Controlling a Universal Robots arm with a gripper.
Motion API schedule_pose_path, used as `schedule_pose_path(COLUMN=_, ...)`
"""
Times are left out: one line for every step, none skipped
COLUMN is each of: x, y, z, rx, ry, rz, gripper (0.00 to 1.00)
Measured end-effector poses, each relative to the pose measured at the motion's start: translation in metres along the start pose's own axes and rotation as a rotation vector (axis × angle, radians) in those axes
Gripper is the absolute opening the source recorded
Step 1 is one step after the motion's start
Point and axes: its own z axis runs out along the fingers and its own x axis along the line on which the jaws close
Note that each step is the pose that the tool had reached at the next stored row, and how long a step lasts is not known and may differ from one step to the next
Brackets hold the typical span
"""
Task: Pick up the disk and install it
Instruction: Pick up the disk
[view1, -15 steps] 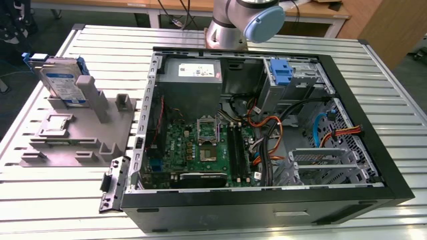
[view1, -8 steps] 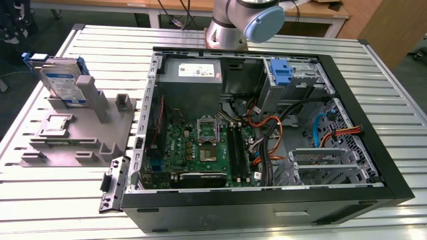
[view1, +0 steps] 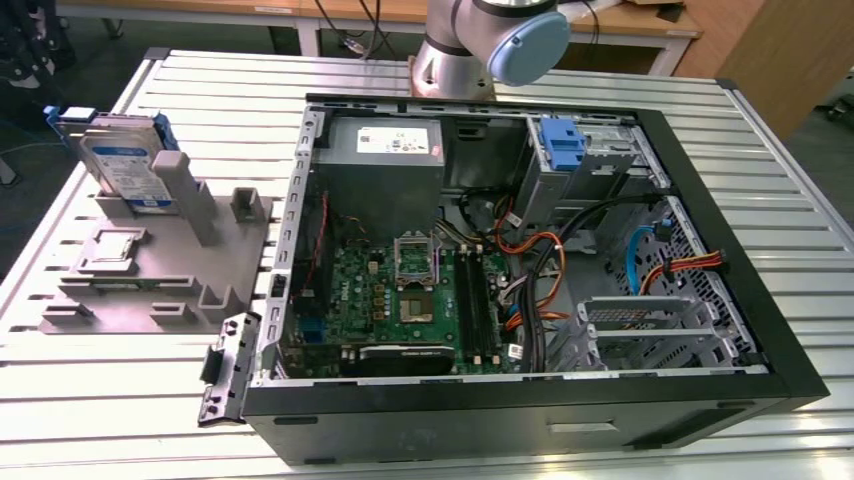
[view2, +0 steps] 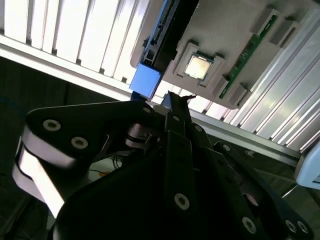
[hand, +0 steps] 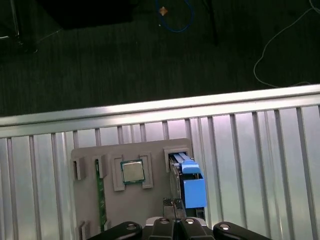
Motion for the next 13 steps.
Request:
schedule_pose_path(x=0.0, y=0.0001, z=0.0001, rx=0.0004, ry=0.0, rz=-0.002, gripper=0.1)
schedule_pose_path(x=-0.0001, y=0.0001, z=0.0002, rx=0.0007, ry=0.0, rz=-0.003, gripper=0.1)
schedule_pose_path(x=-0.0003, y=0.0003, z=0.0005, rx=0.0011, ry=0.0, rz=-0.004, gripper=0.11)
schedule_pose_path(x=-0.0006, y=0.0004, z=0.0011, rx=0.0018, ry=-0.0001, rz=-0.005, gripper=0.11)
schedule_pose_path(x=-0.0011, y=0.0005, z=0.0018, rx=0.0026, ry=-0.0002, rz=-0.006, gripper=0.17)
schedule_pose_path(x=-0.0017, y=0.0005, z=0.0026, rx=0.0037, ry=-0.0002, rz=-0.008, gripper=0.23)
schedule_pose_path(x=-0.0028, y=0.0006, z=0.0037, rx=0.0056, ry=-0.0004, rz=-0.01, gripper=0.29)
schedule_pose_path(x=-0.0036, y=0.0007, z=0.0049, rx=0.007, ry=-0.0007, rz=-0.011, gripper=0.35)
schedule_pose_path(x=-0.0043, y=0.0007, z=0.0059, rx=0.0071, ry=-0.0007, rz=-0.011, gripper=0.35)
schedule_pose_path(x=-0.0052, y=0.0008, z=0.0068, rx=0.007, ry=-0.0005, rz=-0.011, gripper=0.41)
schedule_pose_path(x=-0.006, y=0.0009, z=0.008, rx=0.0071, ry=-0.0006, rz=-0.011, gripper=0.47)
schedule_pose_path(x=-0.0067, y=0.0009, z=0.0094, rx=0.0071, ry=-0.0006, rz=-0.011, gripper=0.53)
schedule_pose_path(x=-0.0074, y=0.0009, z=0.0108, rx=0.007, ry=-0.0005, rz=-0.011, gripper=0.53)
